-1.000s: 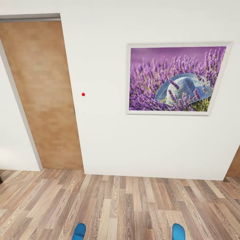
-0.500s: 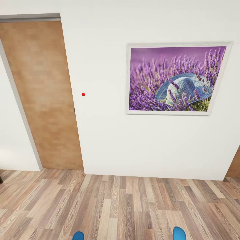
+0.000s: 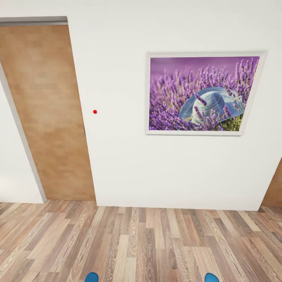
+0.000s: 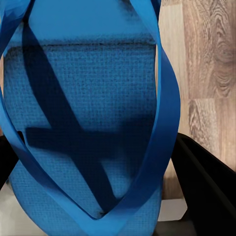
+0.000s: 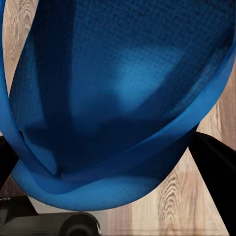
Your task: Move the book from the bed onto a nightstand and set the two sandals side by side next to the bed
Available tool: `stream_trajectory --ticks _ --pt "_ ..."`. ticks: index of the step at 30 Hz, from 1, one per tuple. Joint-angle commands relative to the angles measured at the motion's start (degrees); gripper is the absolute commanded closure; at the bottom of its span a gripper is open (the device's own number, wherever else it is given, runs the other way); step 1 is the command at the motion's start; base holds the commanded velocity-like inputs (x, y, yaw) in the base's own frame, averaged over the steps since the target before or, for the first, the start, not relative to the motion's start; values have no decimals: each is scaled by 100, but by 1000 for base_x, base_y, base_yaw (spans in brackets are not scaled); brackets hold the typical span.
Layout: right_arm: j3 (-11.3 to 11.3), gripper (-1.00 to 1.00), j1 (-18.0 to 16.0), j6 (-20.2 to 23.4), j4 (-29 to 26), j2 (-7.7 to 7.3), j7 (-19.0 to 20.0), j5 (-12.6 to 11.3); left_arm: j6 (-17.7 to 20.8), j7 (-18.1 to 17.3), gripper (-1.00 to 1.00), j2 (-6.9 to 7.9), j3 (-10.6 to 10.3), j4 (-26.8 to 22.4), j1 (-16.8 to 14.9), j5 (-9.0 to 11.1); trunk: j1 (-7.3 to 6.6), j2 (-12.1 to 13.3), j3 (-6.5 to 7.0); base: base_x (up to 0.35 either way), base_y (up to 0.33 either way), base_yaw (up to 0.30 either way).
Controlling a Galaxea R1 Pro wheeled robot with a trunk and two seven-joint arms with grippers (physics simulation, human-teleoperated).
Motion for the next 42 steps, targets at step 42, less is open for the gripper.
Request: stream_trajectory --ticks 42 --pt "38 100 116 -19 6 33 -15 -19 -23 -14 100 -9 -45 7 54 66 2 -4 3 192 -29 -3"
